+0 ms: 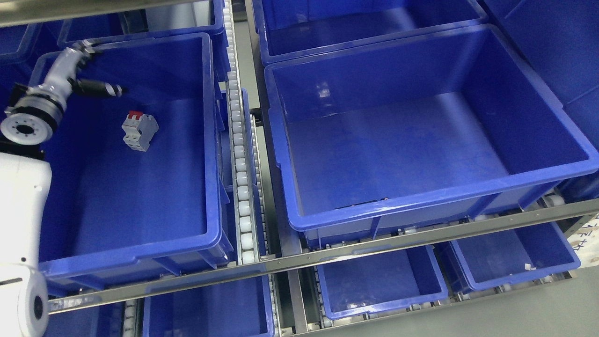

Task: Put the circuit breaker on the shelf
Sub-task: 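Withdraw the open left hand up away from the breaker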

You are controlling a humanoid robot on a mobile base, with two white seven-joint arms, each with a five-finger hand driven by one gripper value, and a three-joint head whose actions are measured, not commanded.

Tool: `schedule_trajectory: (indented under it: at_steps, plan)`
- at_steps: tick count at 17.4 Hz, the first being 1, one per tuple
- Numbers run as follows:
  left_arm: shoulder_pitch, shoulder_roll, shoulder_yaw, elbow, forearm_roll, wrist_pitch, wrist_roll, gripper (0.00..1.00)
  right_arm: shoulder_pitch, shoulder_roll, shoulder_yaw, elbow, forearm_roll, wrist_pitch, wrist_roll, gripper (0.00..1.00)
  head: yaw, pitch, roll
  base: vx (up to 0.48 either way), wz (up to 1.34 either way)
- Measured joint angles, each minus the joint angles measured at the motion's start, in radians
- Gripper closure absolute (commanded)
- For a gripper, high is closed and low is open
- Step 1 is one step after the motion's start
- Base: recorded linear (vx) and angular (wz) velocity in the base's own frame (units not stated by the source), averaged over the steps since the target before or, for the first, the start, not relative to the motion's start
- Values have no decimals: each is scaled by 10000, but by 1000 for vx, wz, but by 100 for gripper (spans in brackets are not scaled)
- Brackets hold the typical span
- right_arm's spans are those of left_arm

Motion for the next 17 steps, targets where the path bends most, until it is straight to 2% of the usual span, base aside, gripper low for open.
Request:
schedule_trajectory:
  at_steps: [3,7,13,17]
  plan:
    - [294,-515,1123,-854,625,-305,983,1,1,0,0,0,0,0,-29,0,0,0,0,-12,-7]
    - [1590,-1295,2010,-2977,1017,1213,1246,0,2,0,0,0,-1,0,4,0,0,0,0,-23,48]
    - [3419,-2278,2447,-6080,1262,2249,1189,0,3,0,0,0,-1,0,24,0,0,0,0,3,34]
    - [4298,-2487,2612,-7550,1325,2452,1032,0,2,0,0,0,-2,0,25,0,0,0,0,-28,41]
